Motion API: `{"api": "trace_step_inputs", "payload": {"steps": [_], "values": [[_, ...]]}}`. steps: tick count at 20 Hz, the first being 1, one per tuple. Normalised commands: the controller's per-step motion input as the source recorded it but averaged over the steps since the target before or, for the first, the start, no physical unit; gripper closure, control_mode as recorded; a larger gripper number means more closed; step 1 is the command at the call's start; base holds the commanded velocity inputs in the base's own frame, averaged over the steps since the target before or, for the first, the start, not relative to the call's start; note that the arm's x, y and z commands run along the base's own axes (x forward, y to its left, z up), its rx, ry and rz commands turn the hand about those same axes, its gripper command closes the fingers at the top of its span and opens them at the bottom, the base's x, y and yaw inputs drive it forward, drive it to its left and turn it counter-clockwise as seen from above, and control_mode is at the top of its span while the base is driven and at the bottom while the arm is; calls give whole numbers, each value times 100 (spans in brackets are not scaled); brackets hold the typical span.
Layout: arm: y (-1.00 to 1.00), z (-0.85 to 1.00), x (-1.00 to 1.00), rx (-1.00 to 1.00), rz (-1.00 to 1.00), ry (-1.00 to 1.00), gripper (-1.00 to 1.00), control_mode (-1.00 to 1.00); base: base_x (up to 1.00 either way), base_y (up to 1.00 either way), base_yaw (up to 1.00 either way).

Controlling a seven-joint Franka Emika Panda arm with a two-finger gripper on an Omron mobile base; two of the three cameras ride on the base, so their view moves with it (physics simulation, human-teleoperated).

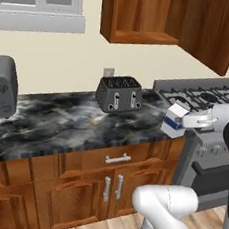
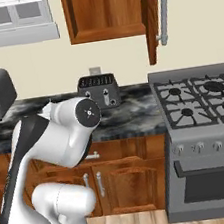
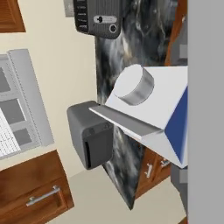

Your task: Pick the milk, bottled water from the counter and place them in the open cabinet.

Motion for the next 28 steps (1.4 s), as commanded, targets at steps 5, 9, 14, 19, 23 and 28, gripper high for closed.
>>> {"api": "trace_step_inputs", "payload": {"steps": [5, 9, 14, 19, 23, 28], "values": [[0, 0, 0, 0, 0, 0, 100, 100, 70, 41, -21], [0, 0, 0, 0, 0, 0, 100, 100, 53, 46, -20], [0, 0, 0, 0, 0, 0, 100, 100, 50, 26, -20], [0, 0, 0, 0, 0, 0, 100, 100, 48, 23, -18], [0, 0, 0, 0, 0, 0, 100, 100, 36, 24, -11], [0, 0, 0, 0, 0, 0, 100, 100, 4, 5, -6]]}}
